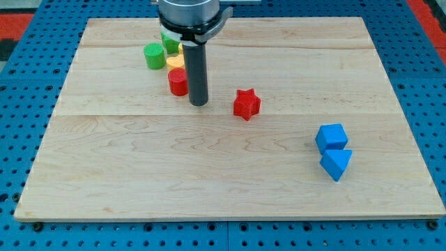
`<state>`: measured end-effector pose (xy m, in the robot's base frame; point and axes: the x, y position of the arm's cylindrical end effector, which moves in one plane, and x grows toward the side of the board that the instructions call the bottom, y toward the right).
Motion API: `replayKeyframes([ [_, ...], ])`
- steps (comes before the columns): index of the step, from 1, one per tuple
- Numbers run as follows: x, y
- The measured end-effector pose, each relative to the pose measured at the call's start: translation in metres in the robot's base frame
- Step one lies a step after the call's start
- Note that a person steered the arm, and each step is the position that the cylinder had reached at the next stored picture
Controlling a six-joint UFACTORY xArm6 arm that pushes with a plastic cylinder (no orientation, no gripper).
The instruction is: Place your arm to the bottom of the red star
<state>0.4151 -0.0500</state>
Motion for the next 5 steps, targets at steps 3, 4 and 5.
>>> replayKeyframes([
  [3,0.0,-0.057],
  [4,-0.002,-0.072],
  [5,-0.004,-0.085],
])
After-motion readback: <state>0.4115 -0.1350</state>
